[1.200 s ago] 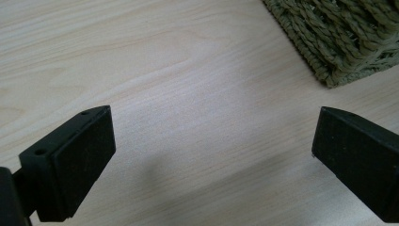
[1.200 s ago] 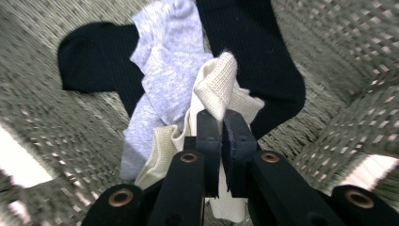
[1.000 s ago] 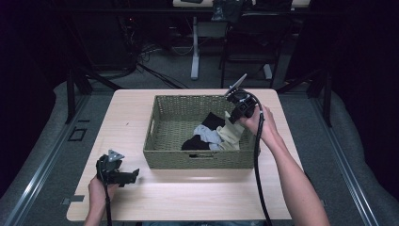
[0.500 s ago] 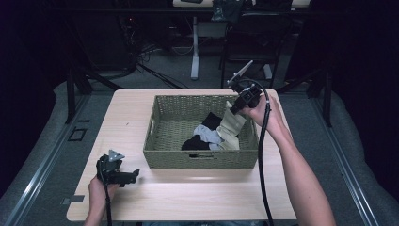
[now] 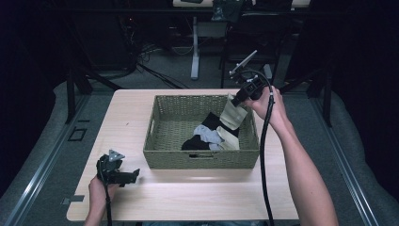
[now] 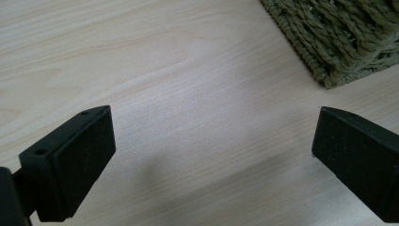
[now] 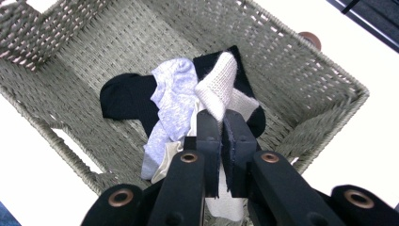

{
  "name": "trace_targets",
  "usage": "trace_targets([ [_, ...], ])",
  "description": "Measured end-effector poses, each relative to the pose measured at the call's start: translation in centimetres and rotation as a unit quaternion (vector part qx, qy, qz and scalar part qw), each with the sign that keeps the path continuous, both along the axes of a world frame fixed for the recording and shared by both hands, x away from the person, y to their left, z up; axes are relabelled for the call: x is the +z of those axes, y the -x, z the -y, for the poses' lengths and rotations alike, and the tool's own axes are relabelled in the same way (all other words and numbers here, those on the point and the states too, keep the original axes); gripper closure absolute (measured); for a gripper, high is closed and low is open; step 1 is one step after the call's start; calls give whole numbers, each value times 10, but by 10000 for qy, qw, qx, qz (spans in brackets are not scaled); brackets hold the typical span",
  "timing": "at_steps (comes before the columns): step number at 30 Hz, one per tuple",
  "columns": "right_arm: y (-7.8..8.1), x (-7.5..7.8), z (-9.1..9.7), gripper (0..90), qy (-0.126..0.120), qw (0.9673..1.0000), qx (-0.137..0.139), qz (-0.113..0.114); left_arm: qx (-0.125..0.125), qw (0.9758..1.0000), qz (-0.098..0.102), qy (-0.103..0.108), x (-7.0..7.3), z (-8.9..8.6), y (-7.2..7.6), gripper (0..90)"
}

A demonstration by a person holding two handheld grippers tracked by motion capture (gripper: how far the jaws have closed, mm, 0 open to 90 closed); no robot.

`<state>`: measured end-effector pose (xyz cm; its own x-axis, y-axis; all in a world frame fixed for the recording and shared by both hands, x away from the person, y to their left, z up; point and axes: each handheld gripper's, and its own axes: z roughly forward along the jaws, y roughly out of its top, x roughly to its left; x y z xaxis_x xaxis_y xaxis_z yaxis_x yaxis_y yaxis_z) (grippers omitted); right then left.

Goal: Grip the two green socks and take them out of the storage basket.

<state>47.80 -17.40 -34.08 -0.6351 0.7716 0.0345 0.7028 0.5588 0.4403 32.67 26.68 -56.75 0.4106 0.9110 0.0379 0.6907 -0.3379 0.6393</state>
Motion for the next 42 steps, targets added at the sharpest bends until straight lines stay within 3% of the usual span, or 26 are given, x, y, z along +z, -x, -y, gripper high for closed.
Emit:
trace_targets([
  [13, 0, 26, 9, 866, -56, 9997, -83, 203, -6, 10000, -3, 12, -1, 0, -1, 1],
  [22, 6, 50, 24, 867, -179, 9982, -269, 501, -20, 10000, 2, 11, 0, 1, -1, 1],
  [33, 17, 69, 69, 868, -291, 9943, -681, 760, -23, 10000, -2, 5, -1, 1, -1, 1],
  [42, 27, 60, 108, 867, -159, 9893, -1159, 872, -21, 10000, 5, 2, 0, 1, -1, 1],
])
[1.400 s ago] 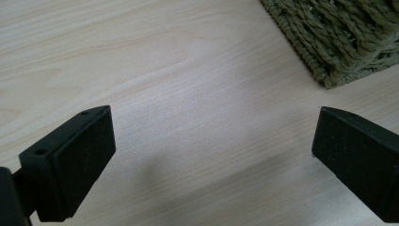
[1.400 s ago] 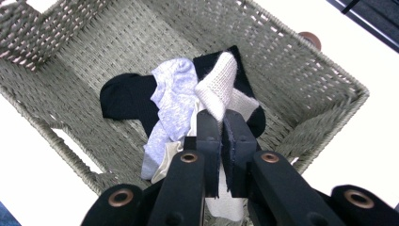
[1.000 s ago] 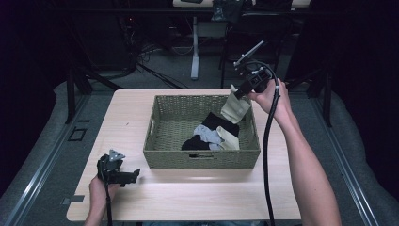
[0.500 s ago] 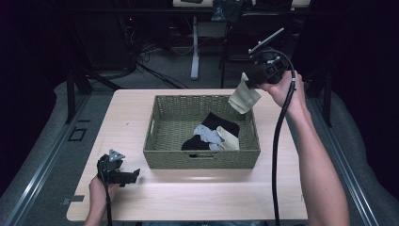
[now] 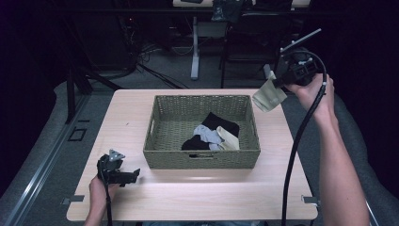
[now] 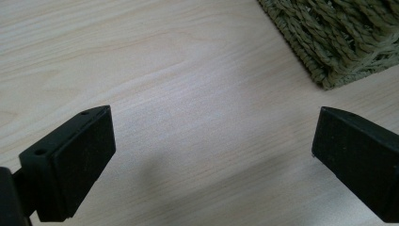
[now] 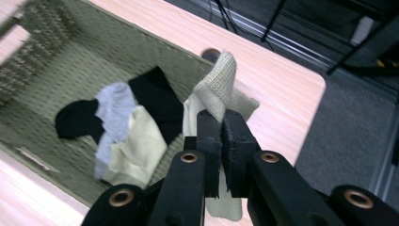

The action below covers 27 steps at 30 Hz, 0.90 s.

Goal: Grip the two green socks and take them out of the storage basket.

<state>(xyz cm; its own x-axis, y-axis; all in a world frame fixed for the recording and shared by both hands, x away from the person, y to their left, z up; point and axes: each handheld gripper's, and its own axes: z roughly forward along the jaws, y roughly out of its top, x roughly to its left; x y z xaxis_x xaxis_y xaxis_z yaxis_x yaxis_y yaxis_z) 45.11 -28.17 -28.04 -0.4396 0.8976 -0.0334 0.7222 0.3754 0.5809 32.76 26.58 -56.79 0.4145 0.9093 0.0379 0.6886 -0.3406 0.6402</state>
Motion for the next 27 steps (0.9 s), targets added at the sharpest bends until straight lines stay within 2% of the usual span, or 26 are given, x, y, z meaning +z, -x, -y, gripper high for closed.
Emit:
trace_targets([
  [2, 1, -11, 11, 867, 49, 9999, -138, -64, 12, 10000, 2, 9, 0, 0, 0, 1],
  [3, 1, -11, 11, 867, 49, 9999, -138, -64, 12, 10000, 2, 9, 0, 0, 0, 1],
  [4, 1, -19, 18, 868, 61, 9996, -245, -138, 6, 10000, 3, 3, 0, 0, 0, 1],
  [6, 1, -24, 21, 867, 49, 9995, -269, -176, 8, 10000, 2, 1, 0, 0, 0, 1],
  [7, 1, -35, 26, 867, 120, 9991, -319, -239, 11, 10000, -4, 1, 0, 0, 0, 1],
  [9, 1, -40, 29, 867, 99, 9990, -325, -287, 11, 10000, -2, -1, 0, 0, 0, 1],
  [10, 1, -52, 33, 867, 60, 9986, -400, -346, 18, 10000, -3, -2, 0, 0, 0, 1],
  [11, 1, -52, 33, 867, 60, 9986, -400, -346, 18, 10000, -3, -2, 0, 0, 0, 1],
  [13, 0, -69, 39, 867, -6, 9980, -432, -458, 14, 10000, -8, -4, 0, 0, 0, 1],
  [14, 0, -69, 39, 867, -6, 9980, -432, -458, 14, 10000, -8, -4, 0, 0, 0, 1],
  [15, 0, -81, 42, 867, -26, 9976, -461, -521, 21, 10000, -4, 5, 0, 0, 0, 1],
  [16, 0, -86, 44, 867, -42, 9974, -470, -551, 21, 10000, -4, 5, 0, 0, 0, 1],
  [17, 0, -86, 44, 867, -42, 9974, -470, -551, 21, 10000, -6, 2, 0, 0, 0, 1],
  [19, 1, -102, 46, 867, -77, 9967, -496, -637, 16, 10000, -9, -7, 0, 0, 0, 1],
  [21, 1, -107, 47, 867, -106, 9965, -494, -664, 8, 10000, -12, -10, 0, 0, 0, 1],
  [22, 1, -117, 48, 867, -98, 9959, -504, -742, 16, 10000, -10, -6, 0, 0, 0, 1],
  [24, 2, -125, 48, 867, -112, 9954, -521, -800, 15, 10000, -9, -7, 0, 0, 0, 1],
  [25, 2, -125, 48, 867, -112, 9954, -521, -800, 13, 10000, -9, -10, 0, 0, 0, 1],
  [27, 2, -139, 47, 867, -126, 9946, -536, -885, 12, 10000, -8, -10, 0, 0, 0, 1],
])
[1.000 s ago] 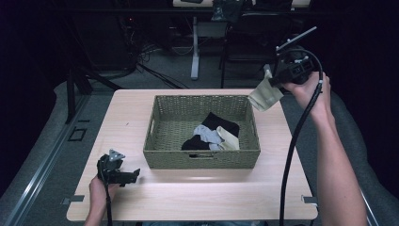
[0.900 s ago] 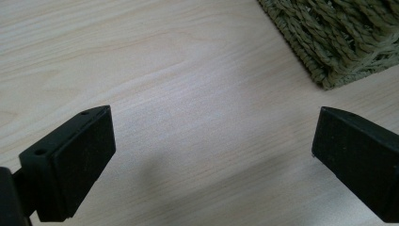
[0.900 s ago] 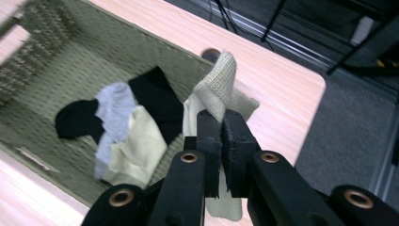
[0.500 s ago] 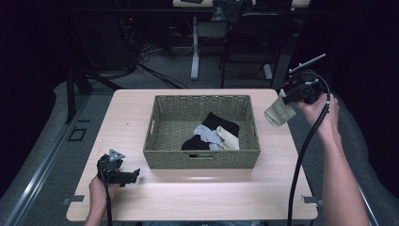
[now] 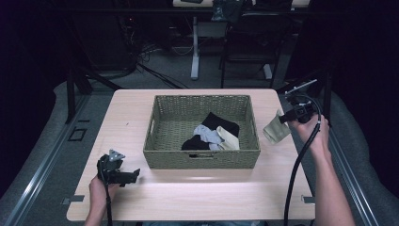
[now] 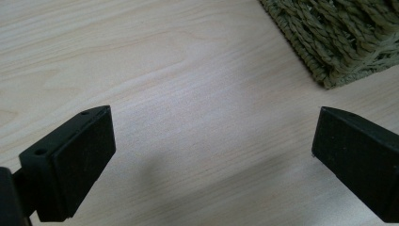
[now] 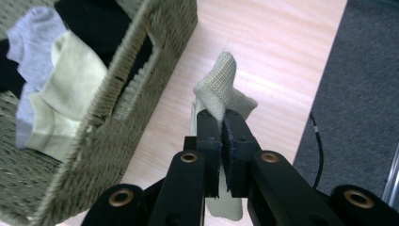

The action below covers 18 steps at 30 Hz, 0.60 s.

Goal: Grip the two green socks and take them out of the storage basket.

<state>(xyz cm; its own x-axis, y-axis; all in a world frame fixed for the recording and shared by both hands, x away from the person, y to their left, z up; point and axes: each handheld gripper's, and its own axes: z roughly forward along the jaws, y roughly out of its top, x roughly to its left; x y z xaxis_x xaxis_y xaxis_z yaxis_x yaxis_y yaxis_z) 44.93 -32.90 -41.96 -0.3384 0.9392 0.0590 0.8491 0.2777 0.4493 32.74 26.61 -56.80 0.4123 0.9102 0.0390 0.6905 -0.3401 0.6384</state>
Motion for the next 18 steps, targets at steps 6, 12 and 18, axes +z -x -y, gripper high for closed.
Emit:
trace_targets([
  [6, -1, -25, -3, 867, 16, 9999, -14, -172, -1, 10000, -3, 7, 0, 0, 0, 1],
  [12, -4, -53, -8, 865, 22, 9991, 25, -430, -8, 10000, 2, -2, 0, 0, 0, 1],
  [18, -6, -76, -11, 842, -138, 9980, 13, -611, -2, 10000, 0, -3, 0, 0, 0, 1],
])
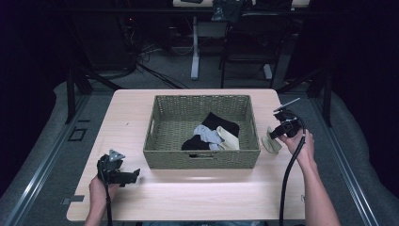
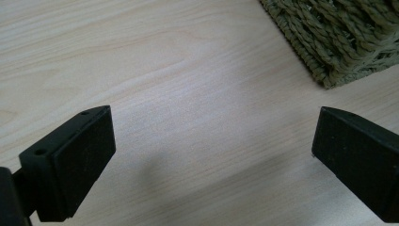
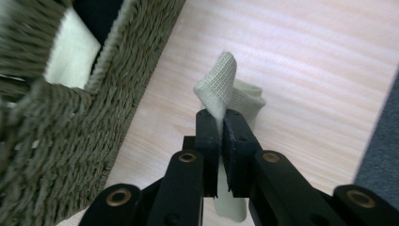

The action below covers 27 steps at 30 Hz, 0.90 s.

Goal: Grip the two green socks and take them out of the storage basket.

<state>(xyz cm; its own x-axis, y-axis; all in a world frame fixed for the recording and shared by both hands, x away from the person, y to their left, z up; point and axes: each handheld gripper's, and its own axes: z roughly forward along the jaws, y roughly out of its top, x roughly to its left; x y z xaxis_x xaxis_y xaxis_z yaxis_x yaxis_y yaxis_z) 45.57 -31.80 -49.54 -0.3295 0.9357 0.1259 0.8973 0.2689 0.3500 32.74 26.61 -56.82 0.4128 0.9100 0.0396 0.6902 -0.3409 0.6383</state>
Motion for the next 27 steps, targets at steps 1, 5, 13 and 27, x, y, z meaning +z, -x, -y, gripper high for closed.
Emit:
trace_targets([
  [1, 0, -1, 0, 829, 57, 10000, 31, -42, 1, 10000, 2, 6, 0, 0, 0, 1],
  [5, 1, 11, 0, 615, 45, 9999, 98, 24, -1, 10000, -3, 5, 0, 0, 0, 1],
  [13, 8, 52, -4, 384, -33, 9990, 221, 386, -2, 10000, -7, 5, 0, 0, 0, 1],
  [27, 7, 116, -52, 129, 7, 9923, 811, 933, -3, 10000, -5, -7, 0, 0, 0, 1],
])
